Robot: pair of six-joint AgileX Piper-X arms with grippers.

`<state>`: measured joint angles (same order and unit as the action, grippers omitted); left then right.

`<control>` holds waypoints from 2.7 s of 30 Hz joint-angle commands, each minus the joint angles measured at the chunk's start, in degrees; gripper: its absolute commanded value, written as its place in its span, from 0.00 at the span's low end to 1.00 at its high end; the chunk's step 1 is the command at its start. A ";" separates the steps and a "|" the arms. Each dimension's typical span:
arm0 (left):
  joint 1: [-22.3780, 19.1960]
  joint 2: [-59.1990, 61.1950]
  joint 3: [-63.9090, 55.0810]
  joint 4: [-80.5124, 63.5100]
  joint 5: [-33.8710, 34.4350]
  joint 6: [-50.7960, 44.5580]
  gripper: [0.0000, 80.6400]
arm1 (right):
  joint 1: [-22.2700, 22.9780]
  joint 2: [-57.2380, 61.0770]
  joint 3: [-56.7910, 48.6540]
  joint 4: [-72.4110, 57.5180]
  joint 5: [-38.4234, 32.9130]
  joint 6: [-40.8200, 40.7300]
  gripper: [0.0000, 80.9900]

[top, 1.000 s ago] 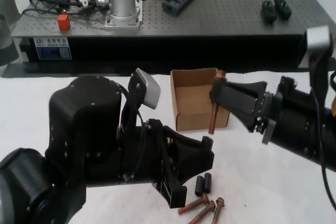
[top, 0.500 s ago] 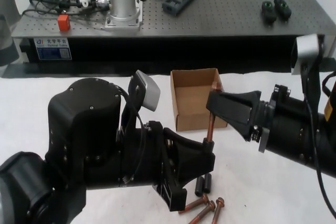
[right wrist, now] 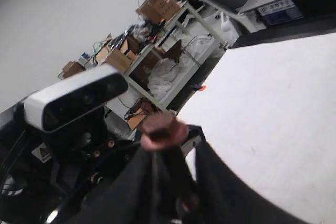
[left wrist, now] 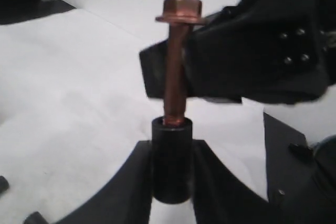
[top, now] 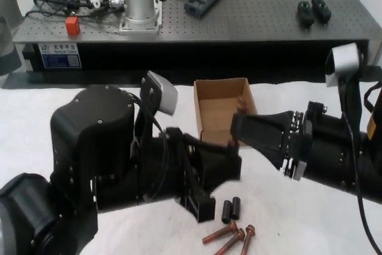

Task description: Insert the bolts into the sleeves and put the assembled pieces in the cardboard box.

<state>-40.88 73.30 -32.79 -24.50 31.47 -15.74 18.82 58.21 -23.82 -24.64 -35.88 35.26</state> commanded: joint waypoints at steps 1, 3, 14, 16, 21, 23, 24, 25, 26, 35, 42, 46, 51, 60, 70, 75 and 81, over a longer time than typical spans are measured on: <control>0.18 -0.62 -0.72 -2.82 -2.63 0.45 0.01 | 0.03 -0.06 -0.25 -1.12 -1.61 -0.58 0.46; 0.18 -0.62 -0.72 -3.98 -5.19 2.63 0.01 | -1.33 -0.49 -0.34 -1.88 -1.61 -1.54 0.43; 5.01 15.87 -23.28 10.19 -22.14 -13.84 0.01 | -20.13 -9.13 -0.34 13.85 0.04 -4.53 0.42; 5.77 23.29 -32.30 18.29 -22.21 -13.84 0.01 | -23.13 -10.06 -0.34 19.99 4.32 -5.97 0.42; 5.55 42.66 -59.16 41.30 -21.87 -9.10 0.01 | -26.54 -11.02 -0.34 28.69 9.57 -9.59 0.42; 5.53 49.47 -68.83 46.92 -22.77 -6.72 0.01 | -26.81 -11.02 -0.34 29.97 9.57 -9.60 0.42; 5.53 53.00 -73.90 49.75 -22.94 -5.86 0.01 | -26.79 -11.02 -0.34 30.34 9.57 -9.60 0.42; 5.53 56.27 -78.68 52.13 -23.35 -5.83 0.01 | -26.79 -11.02 -0.34 30.63 9.57 -9.60 0.42; 5.53 59.13 -83.17 55.32 -23.36 -5.83 0.01 | -26.79 -11.02 -0.34 30.76 9.57 -9.60 0.42; 5.38 69.94 -98.31 66.61 -22.21 -6.05 0.30 | -26.66 -11.02 -0.34 30.76 10.47 -9.60 0.42; 5.64 67.55 -99.14 71.71 -20.81 -5.45 0.36 | -23.83 -7.24 -5.51 42.60 11.45 -24.23 0.42; 6.26 60.53 -98.38 82.29 -35.22 -1.50 0.34 | -17.94 1.48 -13.71 52.96 19.27 -39.01 0.42; 7.29 49.49 -88.45 84.29 -40.51 3.71 0.19 | -10.80 18.35 -25.18 58.63 22.62 -47.13 0.42; 8.67 24.11 -48.69 69.94 -38.79 4.81 0.19 | -1.28 43.63 -45.09 67.67 32.81 -59.82 0.42; 8.67 9.57 -28.60 67.29 -28.45 10.22 0.19 | 1.51 54.40 -52.57 69.62 40.68 -64.70 0.42; 8.67 9.53 -27.69 68.32 -27.57 12.42 0.19 | 1.51 56.93 -52.57 70.45 43.39 -67.47 0.40; 8.67 9.52 -27.69 68.14 -22.22 15.16 0.20 | 1.51 58.00 -52.47 71.91 45.08 -67.47 0.11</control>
<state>-32.14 83.25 -60.40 43.88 6.84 -2.71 20.57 114.87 -76.24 46.21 7.11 -31.56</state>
